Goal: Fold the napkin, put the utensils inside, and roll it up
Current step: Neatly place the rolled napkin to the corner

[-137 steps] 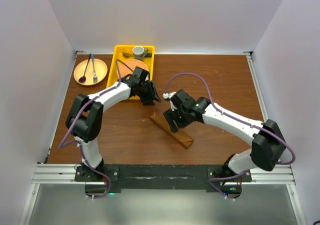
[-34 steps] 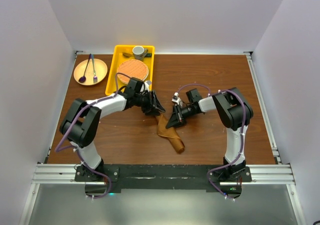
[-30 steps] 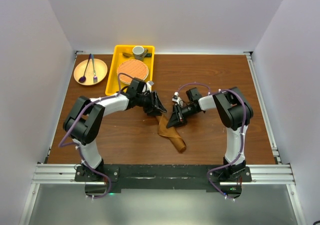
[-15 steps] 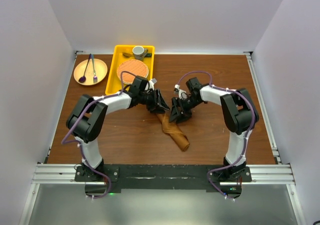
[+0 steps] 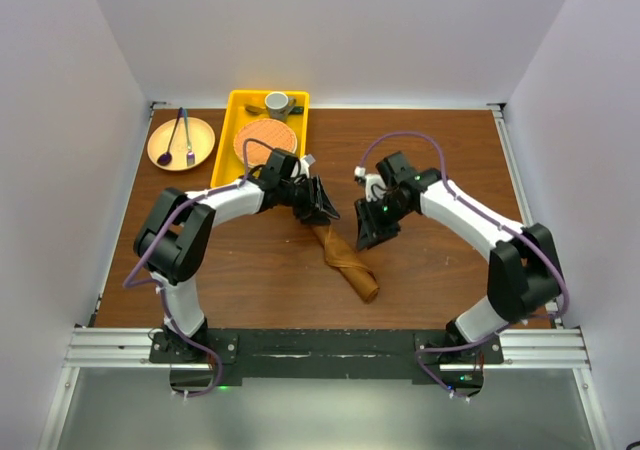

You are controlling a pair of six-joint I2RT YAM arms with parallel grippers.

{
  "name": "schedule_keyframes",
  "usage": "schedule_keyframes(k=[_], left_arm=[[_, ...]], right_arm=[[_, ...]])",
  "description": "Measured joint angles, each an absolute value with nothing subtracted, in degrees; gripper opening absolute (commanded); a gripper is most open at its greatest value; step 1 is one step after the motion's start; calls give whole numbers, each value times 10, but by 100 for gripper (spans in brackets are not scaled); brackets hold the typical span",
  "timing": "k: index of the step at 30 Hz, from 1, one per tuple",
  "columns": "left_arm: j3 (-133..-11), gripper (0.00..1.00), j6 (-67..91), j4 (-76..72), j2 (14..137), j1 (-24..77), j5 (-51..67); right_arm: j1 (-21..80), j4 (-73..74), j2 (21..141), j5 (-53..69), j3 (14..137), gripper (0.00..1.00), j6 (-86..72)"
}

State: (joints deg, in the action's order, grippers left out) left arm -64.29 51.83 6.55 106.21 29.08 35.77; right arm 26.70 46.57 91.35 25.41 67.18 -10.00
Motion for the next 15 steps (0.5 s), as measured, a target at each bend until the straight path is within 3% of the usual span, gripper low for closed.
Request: schedule_keyframes(k=[1, 3, 8, 15], left_arm=[[-646, 45, 516, 69, 1062, 291, 357], [-651, 45, 513, 73, 1062, 291, 354], [-658, 45, 508, 74, 1077, 290, 353], [-670, 45, 490, 87, 1119, 283, 354]], right_arm=[[281, 464, 895, 259, 654, 28, -108], [309, 456, 872, 274, 616, 24, -127], [319, 421, 876, 303, 538, 20, -174], [317, 395, 893, 277, 518, 16, -199]])
